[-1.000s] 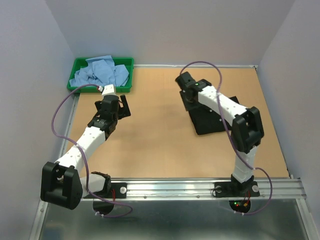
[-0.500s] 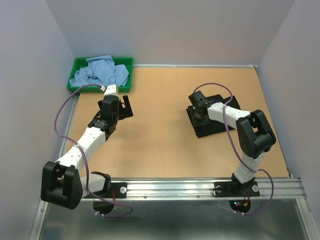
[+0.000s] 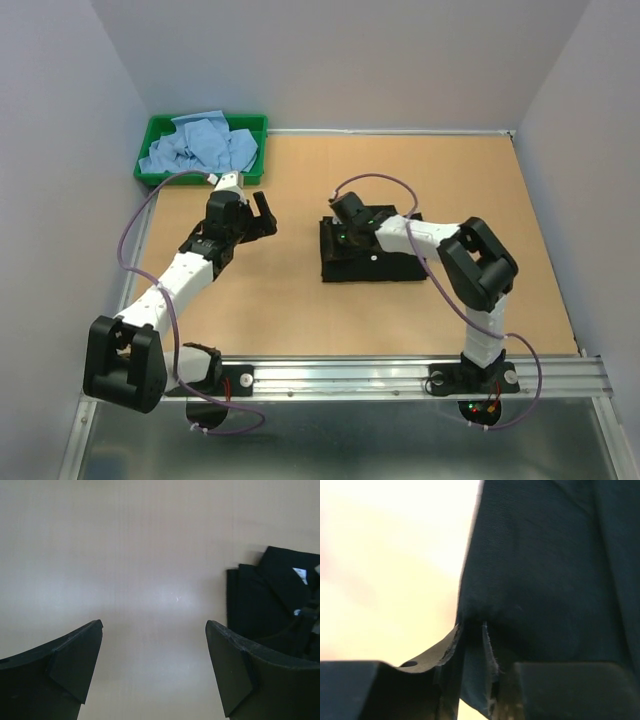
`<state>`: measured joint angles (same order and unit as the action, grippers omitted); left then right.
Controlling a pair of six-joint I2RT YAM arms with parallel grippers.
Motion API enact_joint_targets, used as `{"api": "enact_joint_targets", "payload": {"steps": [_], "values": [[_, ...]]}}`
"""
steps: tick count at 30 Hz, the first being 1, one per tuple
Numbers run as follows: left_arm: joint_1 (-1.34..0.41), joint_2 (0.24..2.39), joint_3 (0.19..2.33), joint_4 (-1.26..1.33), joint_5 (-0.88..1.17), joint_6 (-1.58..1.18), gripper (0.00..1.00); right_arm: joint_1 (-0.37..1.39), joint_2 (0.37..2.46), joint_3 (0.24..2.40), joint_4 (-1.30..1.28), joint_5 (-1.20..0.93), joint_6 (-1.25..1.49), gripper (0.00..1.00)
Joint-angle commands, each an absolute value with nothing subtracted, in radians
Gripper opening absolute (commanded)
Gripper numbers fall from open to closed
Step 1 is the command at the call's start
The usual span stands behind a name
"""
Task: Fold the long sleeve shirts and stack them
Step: Neatly place the folded shirt to the corner
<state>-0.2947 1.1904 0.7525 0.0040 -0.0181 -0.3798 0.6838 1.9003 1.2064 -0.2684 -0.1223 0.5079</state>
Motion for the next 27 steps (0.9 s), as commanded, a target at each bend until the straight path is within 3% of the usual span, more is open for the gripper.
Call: {"api": "enact_joint_targets", "payload": {"steps": [1, 7, 19, 25, 27], "values": [[-0.304, 1.206, 0.772, 0.029, 0.04, -0.456, 0.95, 0.775, 2.006, 1.345, -0.245, -0.199, 0.584, 0.29], [-0.367, 1.239, 0.773, 0.028, 0.038, -0.523, 0.94, 0.749, 1.829, 1.364, -0.258, -0.049, 0.52, 0.52], [-0.541, 1.483, 0.853, 0.026, -0.023, -0.647, 0.91, 0.358, 1.445, 0.944, -0.258, -0.158, 0.518, 0.52], [-0.581, 1.595, 0.879, 0.028, -0.058, -0.686, 0.77, 0.278, 1.373, 0.844, -0.252, -0.213, 0.515, 0.52], [-0.586, 1.624, 0.876, 0.028, -0.061, -0.695, 0.68, 0.272, 1.367, 0.809, -0.244, -0.224, 0.532, 0.52]]}}
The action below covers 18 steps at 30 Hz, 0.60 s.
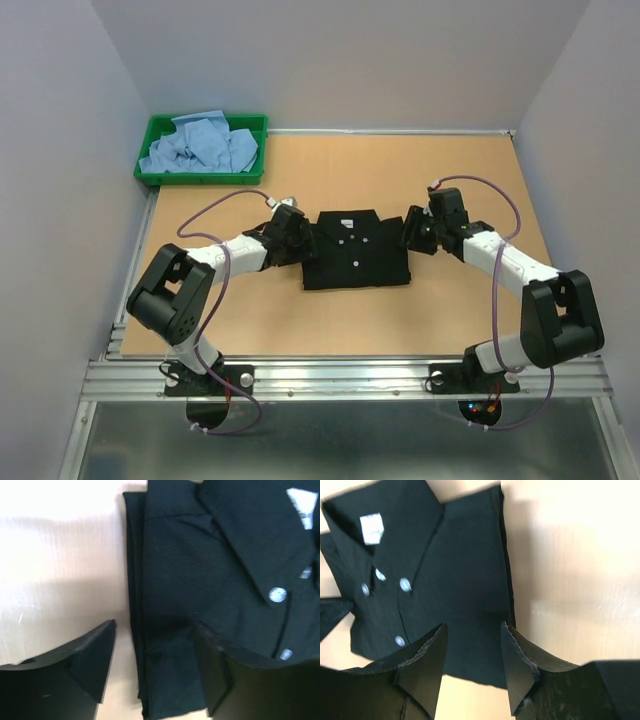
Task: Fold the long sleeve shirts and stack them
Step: Neatly place the folded shirt to the corner
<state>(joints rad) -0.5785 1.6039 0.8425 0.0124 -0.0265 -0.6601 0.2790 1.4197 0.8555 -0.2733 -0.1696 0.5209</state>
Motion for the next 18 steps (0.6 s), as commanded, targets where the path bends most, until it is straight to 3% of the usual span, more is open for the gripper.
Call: {"api": "enact_joint_targets", "payload": {"steps": [1, 2, 4, 7, 10, 14, 18], "values": [[-0.587, 1.634, 0.873, 0.028, -0.063, -0.701, 0.64, 0.272, 1.361, 0.795, -0.241, -0.225, 0.538, 0.52], [-0.588, 1.643, 0.867, 0.028, -0.07, -0.706, 0.53, 0.272, 1.359, 0.766, -0.233, -0.221, 0.543, 0.51], [-0.588, 1.643, 0.845, 0.028, -0.087, -0.721, 0.42, 0.27, 1.348, 0.738, -0.227, -0.216, 0.557, 0.49], [-0.588, 1.64, 0.822, 0.029, -0.098, -0.727, 0.38, 0.27, 1.348, 0.678, -0.215, -0.221, 0.568, 0.46], [-0.588, 1.64, 0.808, 0.026, -0.115, -0.723, 0.26, 0.27, 1.356, 0.622, -0.187, -0.241, 0.575, 0.36], [-0.577, 1.647, 0.808, 0.008, -0.143, -0.709, 0.22, 0.27, 1.387, 0.565, -0.117, -0.3, 0.591, 0.12], [-0.532, 1.638, 0.81, -0.035, -0.175, -0.681, 0.22, 0.271, 1.427, 0.52, -0.028, -0.397, 0.63, 0.05]]}}
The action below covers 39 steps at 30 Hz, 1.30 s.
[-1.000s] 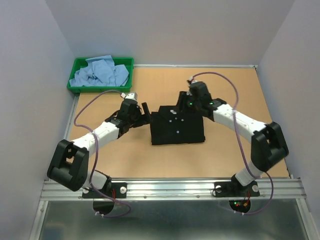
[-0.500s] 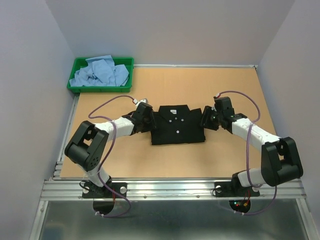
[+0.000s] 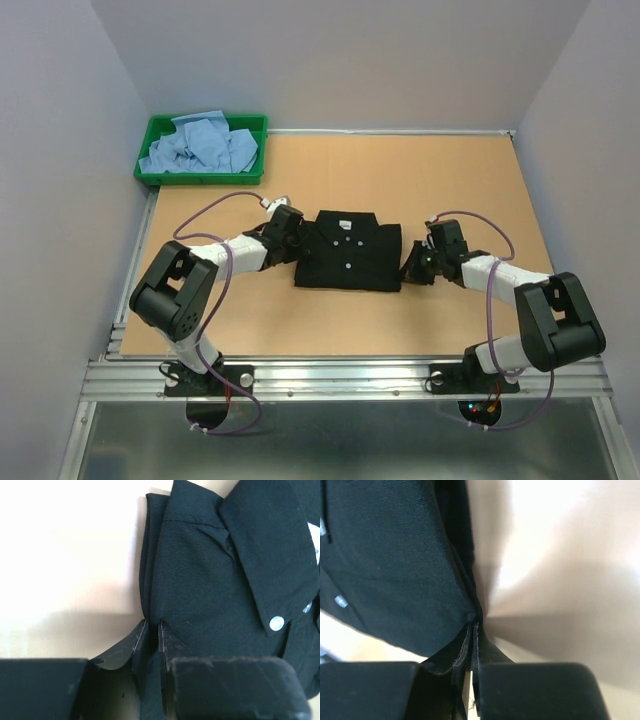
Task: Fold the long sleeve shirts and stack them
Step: Neatly place the folded shirt to the corner
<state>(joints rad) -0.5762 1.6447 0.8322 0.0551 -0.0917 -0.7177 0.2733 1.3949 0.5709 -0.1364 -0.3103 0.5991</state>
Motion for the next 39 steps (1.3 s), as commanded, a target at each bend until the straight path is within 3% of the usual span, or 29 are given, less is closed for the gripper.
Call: {"api": "enact_joint_targets", "payload": {"steps": [1, 7, 10, 11, 14, 16, 18, 22, 25, 33, 39], "values": [[-0.517, 1.629, 0.807, -0.054, -0.189, -0.666, 0.22, 0.272, 1.434, 0.502, -0.009, -0.438, 0.665, 0.05], [-0.359, 1.591, 0.819, -0.152, -0.255, -0.62, 0.24, 0.382, 1.476, 0.566, 0.084, -0.442, 0.739, 0.1], [-0.306, 1.574, 0.84, -0.193, -0.294, -0.589, 0.45, 0.454, 1.535, 0.656, 0.084, -0.436, 0.756, 0.27], [-0.298, 1.556, 0.847, -0.201, -0.299, -0.574, 0.56, 0.459, 1.543, 0.67, 0.084, -0.437, 0.761, 0.33], [-0.293, 1.481, 0.879, -0.245, -0.313, -0.571, 0.74, 0.46, 1.502, 0.719, 0.06, -0.384, 0.727, 0.47], [-0.298, 1.431, 0.894, -0.271, -0.302, -0.589, 0.83, 0.459, 1.435, 0.771, -0.039, -0.309, 0.66, 0.65], [-0.33, 1.359, 0.905, -0.293, -0.301, -0.63, 0.87, 0.457, 1.372, 0.814, -0.158, -0.252, 0.602, 0.72], [-0.463, 1.296, 0.917, -0.311, -0.305, -0.751, 0.9, 0.453, 1.275, 0.89, -0.323, -0.053, 0.5, 0.88], [-0.607, 1.362, 0.963, -0.287, -0.319, -0.807, 0.91, 0.454, 1.194, 0.926, -0.414, 0.027, 0.479, 0.93], [-0.84, 1.759, 1.332, -0.351, -0.396, -0.703, 0.91, 0.453, 1.019, 0.905, -0.434, 0.031, 0.459, 0.93], [-0.85, 1.928, 1.391, -0.391, -0.446, -0.735, 0.9, 0.451, 0.957, 0.874, -0.446, 0.008, 0.451, 0.93]]}}
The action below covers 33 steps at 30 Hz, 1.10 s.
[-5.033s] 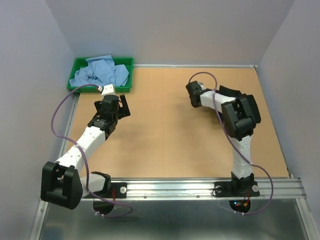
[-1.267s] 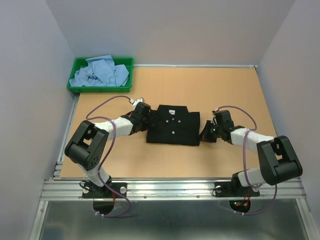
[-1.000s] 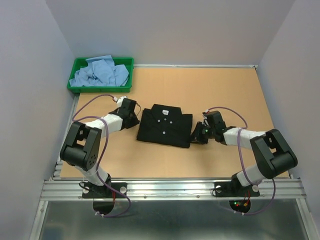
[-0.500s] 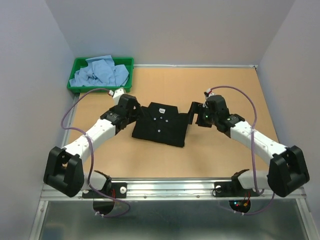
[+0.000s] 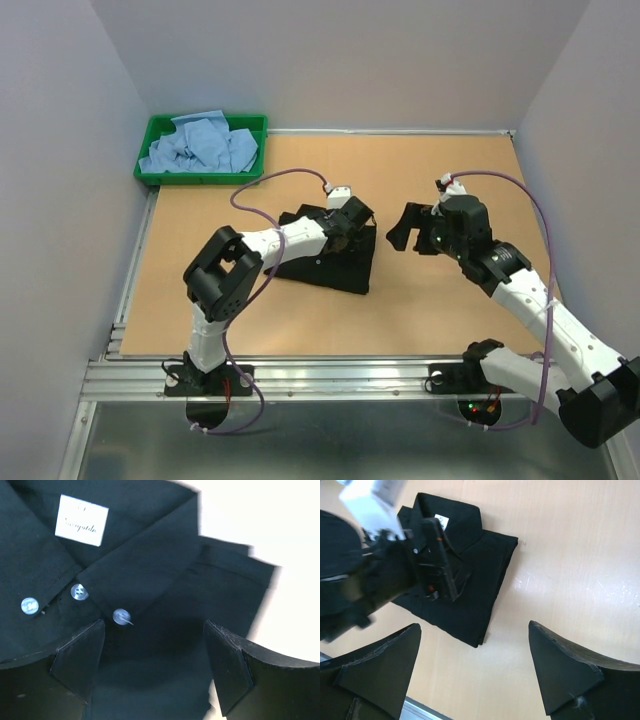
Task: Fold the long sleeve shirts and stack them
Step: Neatly place the folded shirt to the corner
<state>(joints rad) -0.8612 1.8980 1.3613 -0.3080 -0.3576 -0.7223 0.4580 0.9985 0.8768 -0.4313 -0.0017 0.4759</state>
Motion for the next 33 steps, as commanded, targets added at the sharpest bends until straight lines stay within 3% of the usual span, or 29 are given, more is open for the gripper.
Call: {"api": "enact_joint_targets", "payload": {"steps": [1, 7, 14, 25, 28, 33], "values": [[-0.848, 1.942, 1.387, -0.397, -0.449, -0.735, 0.91, 0.451, 0.954, 0.871, -0.448, 0.008, 0.448, 0.93], [-0.778, 1.962, 1.257, -0.376, -0.433, -0.744, 0.9, 0.453, 0.966, 0.87, -0.454, -0.004, 0.419, 0.93], [-0.56, 1.8, 1.06, -0.357, -0.46, -0.632, 0.91, 0.451, 1.023, 0.882, -0.453, -0.055, 0.411, 0.93], [-0.298, 1.721, 1.034, -0.357, -0.543, -0.399, 0.95, 0.451, 1.048, 0.893, -0.453, -0.081, 0.391, 0.93], [-0.301, 1.642, 1.077, -0.411, -0.532, -0.438, 0.96, 0.451, 1.045, 0.897, -0.453, -0.081, 0.38, 0.93], [-0.301, 1.435, 1.042, -0.492, -0.494, -0.776, 0.99, 0.451, 1.009, 0.905, -0.454, -0.072, 0.365, 0.93]]}}
